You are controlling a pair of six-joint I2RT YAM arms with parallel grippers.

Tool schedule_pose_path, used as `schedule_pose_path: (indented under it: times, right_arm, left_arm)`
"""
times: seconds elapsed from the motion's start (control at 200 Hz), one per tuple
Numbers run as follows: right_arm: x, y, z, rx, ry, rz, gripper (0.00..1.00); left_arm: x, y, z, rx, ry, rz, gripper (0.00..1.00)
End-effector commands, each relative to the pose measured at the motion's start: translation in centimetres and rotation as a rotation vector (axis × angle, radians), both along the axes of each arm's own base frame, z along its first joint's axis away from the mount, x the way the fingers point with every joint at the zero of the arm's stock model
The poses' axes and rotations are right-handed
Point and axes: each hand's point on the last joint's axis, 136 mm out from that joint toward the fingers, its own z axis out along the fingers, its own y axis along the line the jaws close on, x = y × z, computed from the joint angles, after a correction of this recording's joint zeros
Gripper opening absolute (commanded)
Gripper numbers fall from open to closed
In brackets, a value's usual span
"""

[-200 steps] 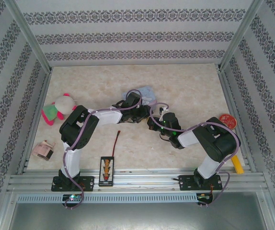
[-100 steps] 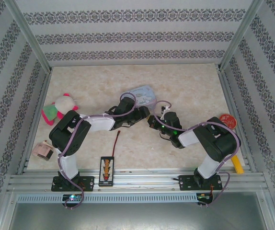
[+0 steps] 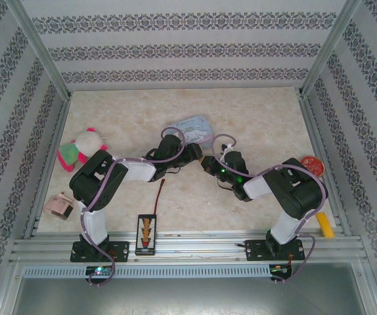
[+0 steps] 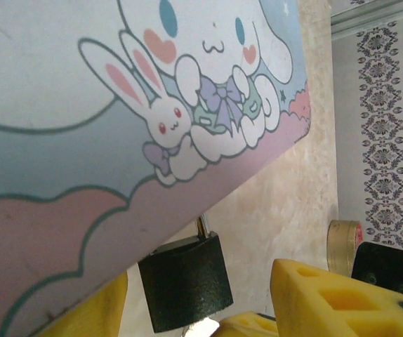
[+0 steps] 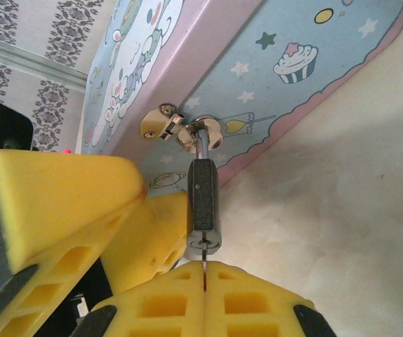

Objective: Unlock the padlock with the key

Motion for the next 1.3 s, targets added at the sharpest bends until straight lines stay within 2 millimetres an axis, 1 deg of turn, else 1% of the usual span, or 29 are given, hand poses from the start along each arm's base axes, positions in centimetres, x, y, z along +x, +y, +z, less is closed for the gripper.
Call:
schedule_pose_path:
  times: [0.0, 0.105, 0.215, 0.4, 0.48, 0.585, 0.82, 0.894, 1.009, 1.094, 1.294]
  right_arm:
    - [1.1, 0.4, 1.7, 0.056, -0.04, 0.0, 0.0]
    - [1.2, 0.5, 1.7, 0.061, -0.039, 0.0, 0.0]
    - [1.3, 0.6, 1.7, 0.066, -0.04, 0.002, 0.0]
    - [1.5, 0.8, 1.6, 0.072, -0.036, 0.002, 0.0]
    - [1.5, 0.9, 1.5, 0.077, -0.035, 0.002, 0.0]
    - [1.5, 0.9, 1.5, 0.083, -0.032, 0.0, 0.0]
    - [1.7, 1.2, 1.6, 0.113, -0.026, 0.002, 0.0]
    - [1.8, 1.3, 1.6, 0.124, -0.026, 0.002, 0.0]
    - [1.9, 1.4, 1.4, 0.131, -0.021, -0.001, 0.0]
    - [2.0, 1.3, 1.3, 0.135, -0.017, -0.007, 0.0]
    - [2.0, 1.0, 0.8, 0.141, -0.006, -0.022, 0.02]
  left_arm:
    - [0.9, 0.7, -0.4, -0.001, -0.025, 0.032, 0.55]
    - [0.9, 1.0, -1.2, 0.003, 0.005, 0.045, 0.55]
    - [1.0, 0.7, -1.7, -0.015, 0.02, 0.046, 0.56]
    - [1.7, 0.0, -1.4, -0.055, 0.017, 0.04, 0.54]
    - [1.8, -0.1, -1.4, -0.056, 0.014, 0.04, 0.5]
    - [1.8, -0.1, -1.3, -0.059, 0.011, 0.041, 0.47]
    - [2.1, -0.6, -1.4, -0.094, 0.014, 0.034, 0.46]
    - [2.1, -0.7, -1.5, -0.098, 0.012, 0.031, 0.45]
    - [2.1, -0.7, -1.3, -0.099, 0.007, 0.031, 0.37]
    - [2.1, -0.7, -1.2, -0.098, 0.002, 0.029, 0.29]
    - [1.8, -0.7, -1.4, -0.093, 0.007, 0.017, 0.17]
